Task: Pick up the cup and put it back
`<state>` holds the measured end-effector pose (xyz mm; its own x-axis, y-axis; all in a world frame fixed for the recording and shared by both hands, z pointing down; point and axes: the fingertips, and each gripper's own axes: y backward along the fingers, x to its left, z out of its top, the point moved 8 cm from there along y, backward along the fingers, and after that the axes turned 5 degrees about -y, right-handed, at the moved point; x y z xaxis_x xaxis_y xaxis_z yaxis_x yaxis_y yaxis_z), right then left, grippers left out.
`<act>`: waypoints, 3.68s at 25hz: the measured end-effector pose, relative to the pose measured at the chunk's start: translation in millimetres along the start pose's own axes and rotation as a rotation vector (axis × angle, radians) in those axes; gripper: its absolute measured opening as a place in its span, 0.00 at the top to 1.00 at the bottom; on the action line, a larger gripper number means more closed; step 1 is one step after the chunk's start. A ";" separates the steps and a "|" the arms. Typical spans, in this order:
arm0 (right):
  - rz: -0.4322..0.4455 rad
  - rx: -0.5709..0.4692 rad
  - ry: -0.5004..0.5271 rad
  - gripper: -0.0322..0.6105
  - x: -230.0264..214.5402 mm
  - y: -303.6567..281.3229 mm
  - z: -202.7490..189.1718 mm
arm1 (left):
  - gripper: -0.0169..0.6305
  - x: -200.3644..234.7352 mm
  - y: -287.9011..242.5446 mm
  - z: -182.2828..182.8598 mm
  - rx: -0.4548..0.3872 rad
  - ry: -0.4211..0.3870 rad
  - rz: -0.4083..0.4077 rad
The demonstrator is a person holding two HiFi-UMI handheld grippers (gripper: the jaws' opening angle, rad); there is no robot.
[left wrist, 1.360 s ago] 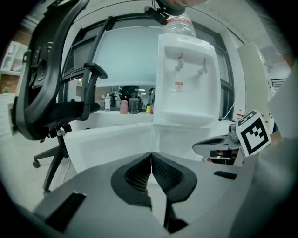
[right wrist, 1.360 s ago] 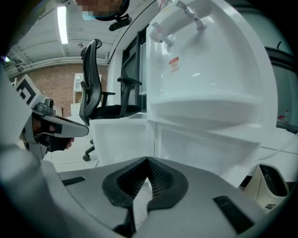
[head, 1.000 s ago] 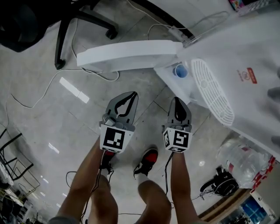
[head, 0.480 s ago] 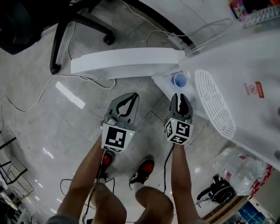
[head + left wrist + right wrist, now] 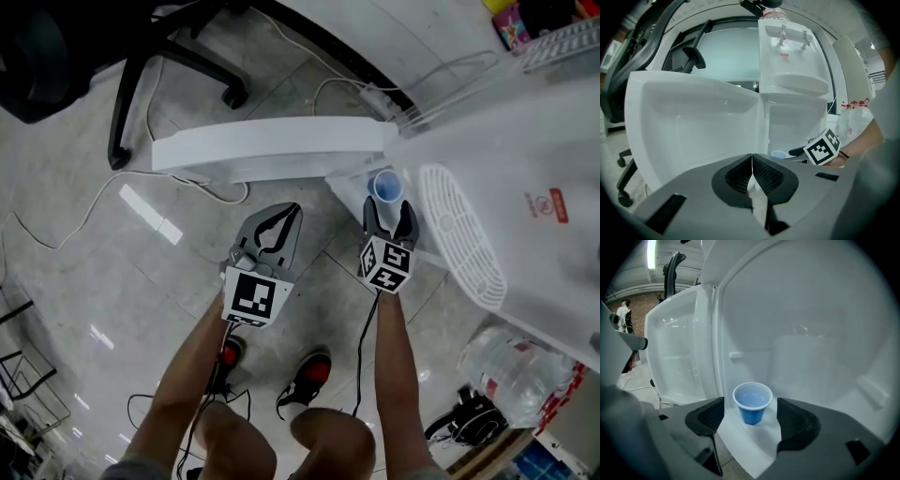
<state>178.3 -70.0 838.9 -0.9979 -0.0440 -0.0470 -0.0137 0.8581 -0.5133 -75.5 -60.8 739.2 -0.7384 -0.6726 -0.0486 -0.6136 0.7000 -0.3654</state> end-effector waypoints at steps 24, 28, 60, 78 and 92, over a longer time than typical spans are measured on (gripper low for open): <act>0.004 -0.021 0.037 0.43 5.3 -21.0 14.4 | 0.94 10.9 -2.3 3.2 0.000 -0.017 0.019; 0.014 -0.021 0.045 0.43 12.9 0.7 24.9 | 0.94 6.8 12.2 18.8 0.007 -0.005 0.015; -0.040 0.042 -0.041 0.43 52.3 275.5 140.3 | 0.94 -45.6 159.3 227.6 0.032 -0.048 -0.158; -0.088 -0.021 -0.062 0.43 25.9 450.0 290.4 | 0.94 -95.9 211.9 387.6 -0.017 -0.090 -0.237; -0.100 -0.073 -0.070 0.43 34.5 513.2 346.5 | 0.94 -116.0 243.7 445.4 -0.024 -0.092 -0.275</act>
<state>158.6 191.6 276.9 -0.9845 -0.1648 -0.0599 -0.1200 0.8823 -0.4551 -14.7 80.9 241.7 -0.5154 -0.8563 -0.0348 -0.7946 0.4927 -0.3547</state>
